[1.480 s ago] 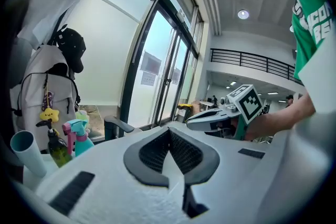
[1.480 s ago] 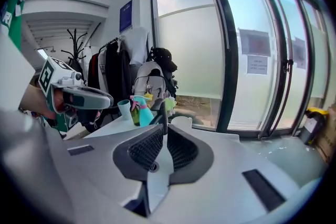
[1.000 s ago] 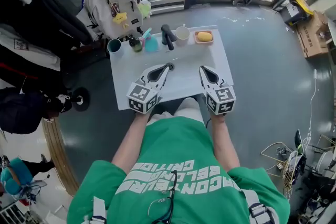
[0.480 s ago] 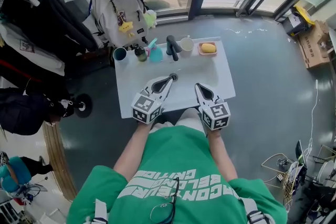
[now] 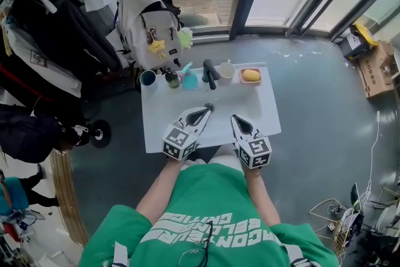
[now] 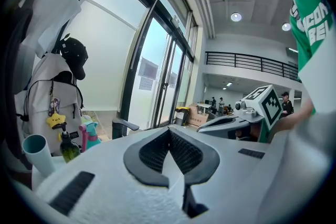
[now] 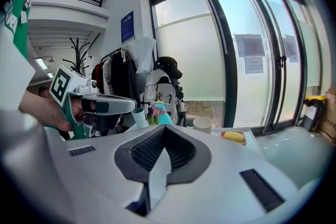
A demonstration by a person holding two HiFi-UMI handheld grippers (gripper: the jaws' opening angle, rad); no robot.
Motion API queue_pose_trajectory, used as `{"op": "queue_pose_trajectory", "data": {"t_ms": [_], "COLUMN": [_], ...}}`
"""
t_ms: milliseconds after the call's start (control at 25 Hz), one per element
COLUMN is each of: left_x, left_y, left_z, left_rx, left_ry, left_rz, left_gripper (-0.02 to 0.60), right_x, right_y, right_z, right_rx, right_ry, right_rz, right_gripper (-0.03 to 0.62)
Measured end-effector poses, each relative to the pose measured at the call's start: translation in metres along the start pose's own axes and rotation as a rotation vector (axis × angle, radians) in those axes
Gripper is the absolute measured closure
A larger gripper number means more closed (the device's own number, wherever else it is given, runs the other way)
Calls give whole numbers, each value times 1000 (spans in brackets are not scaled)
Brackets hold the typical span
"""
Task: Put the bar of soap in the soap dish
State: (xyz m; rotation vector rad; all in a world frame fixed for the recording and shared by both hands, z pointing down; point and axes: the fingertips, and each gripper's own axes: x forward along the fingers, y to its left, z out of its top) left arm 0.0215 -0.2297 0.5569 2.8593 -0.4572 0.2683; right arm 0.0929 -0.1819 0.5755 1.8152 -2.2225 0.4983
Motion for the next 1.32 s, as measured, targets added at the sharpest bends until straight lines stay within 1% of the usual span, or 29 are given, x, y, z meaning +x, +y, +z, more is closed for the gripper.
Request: {"op": "queue_pose_trajectory", "data": {"t_ms": [560,1320], "left_x": [5,-2], "left_y": [9,22], "left_z": [1,3], "left_rx": [-5,-12], "left_ry": [3,-3], "left_rz": [6,25], "left_gripper": [574,574], "right_x": [11,19], "right_y": [-6,0], "right_z": [7,9], "right_rx": [-18,-18], "right_ry": [13,22], "right_rz": [4,11], "right_gripper": [580,580]}}
